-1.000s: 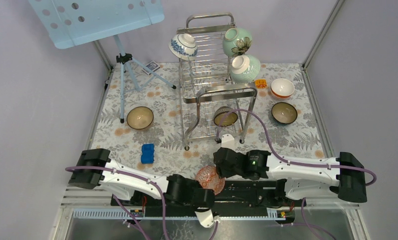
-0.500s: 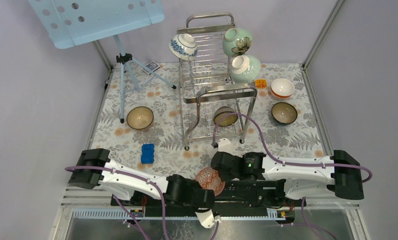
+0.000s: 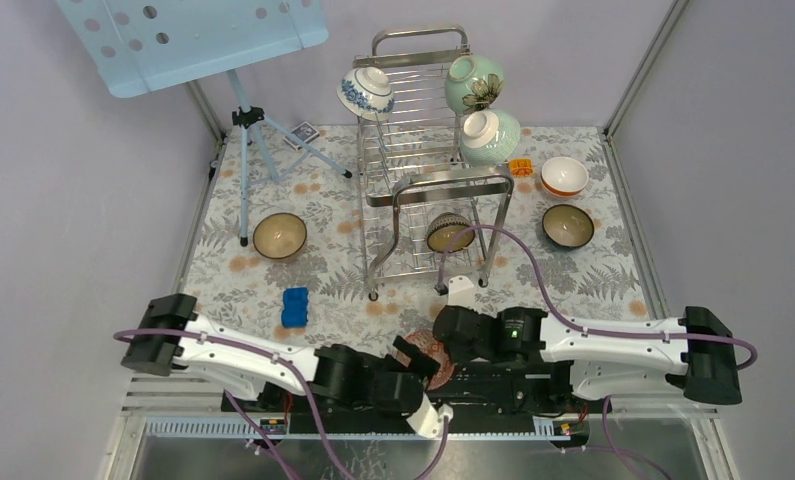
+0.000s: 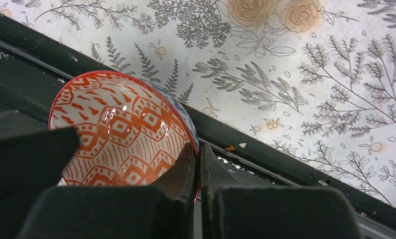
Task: Unload the bowls from the dish rack
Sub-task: Place the bowl at the center of the board.
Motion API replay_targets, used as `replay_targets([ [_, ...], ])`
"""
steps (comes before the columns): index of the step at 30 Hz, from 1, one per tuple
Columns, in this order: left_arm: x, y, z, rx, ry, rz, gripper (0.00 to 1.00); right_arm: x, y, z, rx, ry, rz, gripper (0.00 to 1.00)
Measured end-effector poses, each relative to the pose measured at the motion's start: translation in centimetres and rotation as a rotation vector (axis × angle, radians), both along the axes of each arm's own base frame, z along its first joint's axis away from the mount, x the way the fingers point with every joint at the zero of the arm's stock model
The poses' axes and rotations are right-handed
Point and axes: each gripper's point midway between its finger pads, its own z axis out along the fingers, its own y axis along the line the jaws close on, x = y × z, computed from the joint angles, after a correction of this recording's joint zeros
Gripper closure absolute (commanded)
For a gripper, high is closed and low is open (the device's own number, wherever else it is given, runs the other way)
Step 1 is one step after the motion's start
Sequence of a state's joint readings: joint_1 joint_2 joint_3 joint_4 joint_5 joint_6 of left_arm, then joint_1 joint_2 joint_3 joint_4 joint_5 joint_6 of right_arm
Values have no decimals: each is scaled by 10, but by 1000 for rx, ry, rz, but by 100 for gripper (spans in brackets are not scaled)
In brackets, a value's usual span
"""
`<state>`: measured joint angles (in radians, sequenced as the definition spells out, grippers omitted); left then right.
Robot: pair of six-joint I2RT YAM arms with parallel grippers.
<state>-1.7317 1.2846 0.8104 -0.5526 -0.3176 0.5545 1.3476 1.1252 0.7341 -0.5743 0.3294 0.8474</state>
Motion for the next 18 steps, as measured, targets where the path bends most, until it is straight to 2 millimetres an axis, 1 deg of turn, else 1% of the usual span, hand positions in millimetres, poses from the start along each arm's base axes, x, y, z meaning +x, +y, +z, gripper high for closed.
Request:
replay_targets([
  [5, 14, -3, 39, -206, 11, 176, 1, 3, -12, 4, -3, -21, -30, 100],
  [9, 28, 3, 70, -384, 42, 368, 1, 9, -21, 13, 14, -58, -72, 100],
  [13, 33, 9, 77, -481, 109, 532, 1, 15, -31, 18, 37, -91, -125, 100],
  [15, 29, 10, 75, -507, 172, 593, 1, 16, -37, 17, 51, -100, -153, 100],
  [18, 18, 2, 75, -571, 318, 693, 1, 17, -48, 12, 61, -106, -194, 100],
])
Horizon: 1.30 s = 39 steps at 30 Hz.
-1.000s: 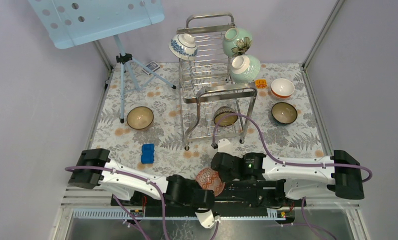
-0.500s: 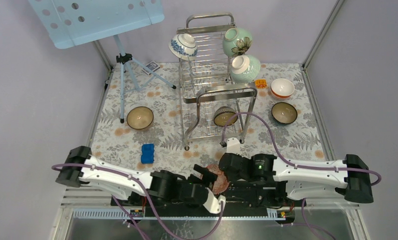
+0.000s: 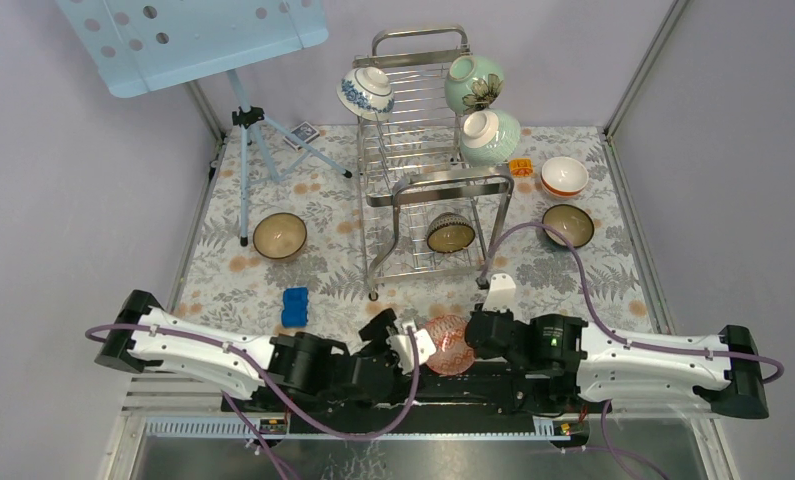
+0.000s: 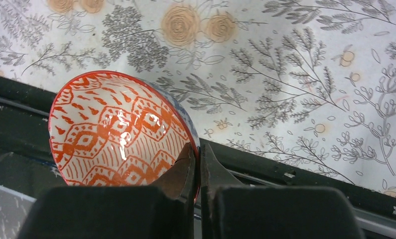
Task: Unload the bowls from the dish rack
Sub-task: Place the bowl at the center of the board.
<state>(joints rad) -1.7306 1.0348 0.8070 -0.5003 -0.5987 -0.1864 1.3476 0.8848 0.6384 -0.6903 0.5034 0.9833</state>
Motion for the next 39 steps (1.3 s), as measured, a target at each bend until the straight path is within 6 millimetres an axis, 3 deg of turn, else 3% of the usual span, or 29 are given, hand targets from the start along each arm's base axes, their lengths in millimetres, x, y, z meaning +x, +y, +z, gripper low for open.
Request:
replay_targets([
  [5, 6, -6, 8, -256, 241, 314, 1, 2, -11, -3, 19, -6, -61, 100],
  [10, 33, 8, 4, -530, 490, 713, 1, 7, -22, -4, 21, -15, -161, 100],
  [14, 44, 15, -5, -638, 598, 878, 1, 9, -27, -4, 24, -17, -212, 100],
  [20, 48, 7, -20, -648, 654, 983, 3, 10, -24, -4, 56, -9, -244, 100],
  [31, 59, -21, -44, -553, 705, 989, 45, 9, -3, -13, 81, 18, -225, 100],
  [39, 56, -27, -57, -473, 694, 953, 48, 10, 2, -9, 87, 13, -215, 100],
])
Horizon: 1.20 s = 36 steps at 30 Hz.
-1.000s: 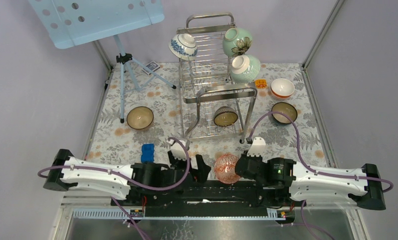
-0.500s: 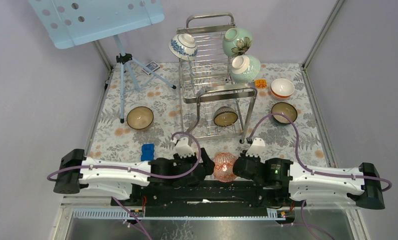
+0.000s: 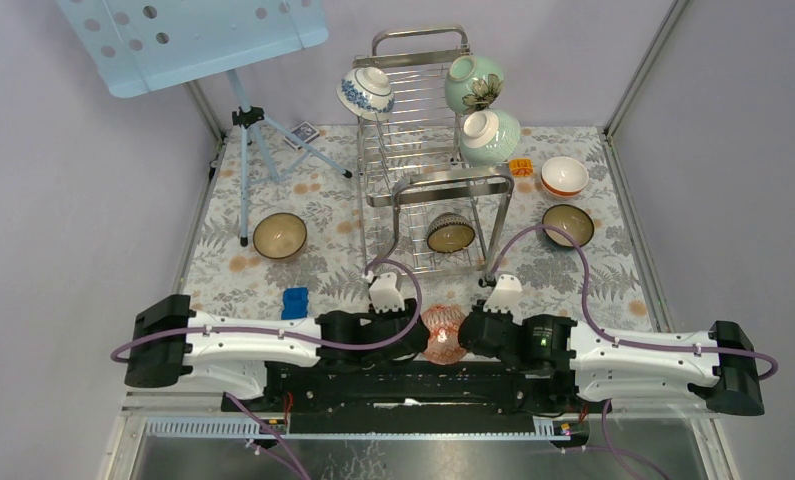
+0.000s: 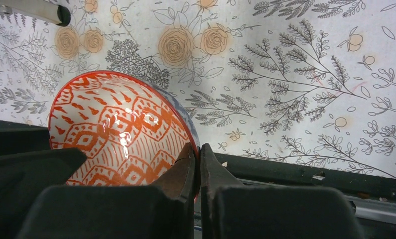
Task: Unload the bowls from the dish rack
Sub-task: Place the bowl at the center of the board.
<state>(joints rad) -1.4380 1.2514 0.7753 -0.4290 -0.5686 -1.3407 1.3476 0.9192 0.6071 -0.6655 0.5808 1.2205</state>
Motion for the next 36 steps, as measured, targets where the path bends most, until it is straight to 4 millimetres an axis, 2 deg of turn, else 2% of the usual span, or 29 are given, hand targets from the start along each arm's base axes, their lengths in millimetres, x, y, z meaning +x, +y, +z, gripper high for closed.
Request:
replay_targets([
  [3, -1, -5, -2, 24, -2, -21, 52, 0, 2, 2, 8, -2, 4, 100],
  [8, -1, -9, -4, 48, -7, -44, 68, -2, 7, 6, 20, 5, 24, 100],
  [15, 0, 0, -9, 93, -8, -49, 91, -2, 7, 7, 6, 4, 38, 100],
  [17, 0, 0, -10, 95, -8, -46, 100, -2, 8, 7, 7, 4, 40, 100],
  [19, 3, 2, -10, 100, -8, -37, 100, -1, 11, 8, 8, 3, 42, 100],
  [26, 4, 5, -12, 118, -10, -36, 100, 0, 15, 8, -20, 0, 62, 71],
  [28, 2, 4, -12, 114, -6, -42, 100, 1, 18, 11, -19, -4, 65, 69],
  [30, 2, 3, -12, 112, -7, -45, 100, 1, 19, 11, -23, -4, 68, 71],
  [34, 2, 3, -12, 116, -10, -50, 100, 1, 16, 8, -51, -4, 79, 99],
  [36, 2, 3, -12, 116, -11, -51, 100, 0, 14, 6, -68, -2, 84, 100],
])
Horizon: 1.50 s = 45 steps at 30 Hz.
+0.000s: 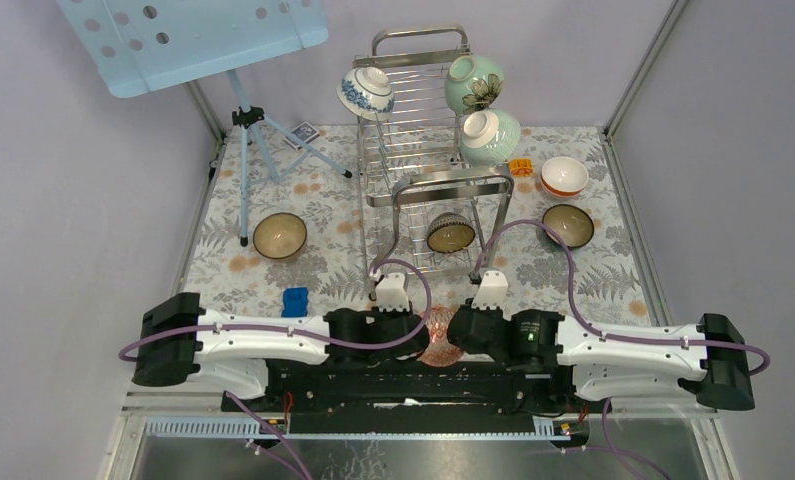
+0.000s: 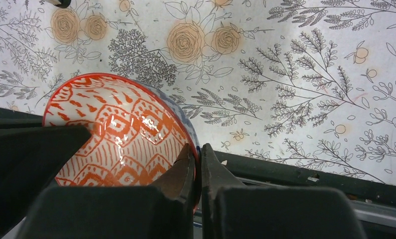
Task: Unload the bowls from the dish rack
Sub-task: Place the bowl at the center of the board.
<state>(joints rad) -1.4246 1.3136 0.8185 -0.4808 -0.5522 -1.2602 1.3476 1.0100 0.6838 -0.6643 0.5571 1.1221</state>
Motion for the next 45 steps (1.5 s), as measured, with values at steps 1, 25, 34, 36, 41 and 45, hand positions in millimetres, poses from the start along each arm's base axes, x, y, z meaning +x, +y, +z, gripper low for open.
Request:
replay_targets([
  [1, 0, -1, 0, -3, 0, 0, 97, 0, -1, -1, -8, 1, 0, 100],
  [25, -1, 35, 14, -106, 14, 103, 21, 12, -112, 32, -164, -19, -277, 100],
  [34, -2, 43, 9, -70, 19, 107, 21, 70, -154, 92, -185, -125, -493, 100],
  [36, -3, 45, 11, -72, 19, 107, 21, 87, -167, 106, -200, -143, -544, 100],
  [41, -3, 50, 29, -135, 13, 107, 21, 126, -210, 115, -212, -120, -707, 100],
  [45, -2, 56, 46, -205, -2, 111, 21, 158, -230, 113, -152, -95, -804, 100],
])
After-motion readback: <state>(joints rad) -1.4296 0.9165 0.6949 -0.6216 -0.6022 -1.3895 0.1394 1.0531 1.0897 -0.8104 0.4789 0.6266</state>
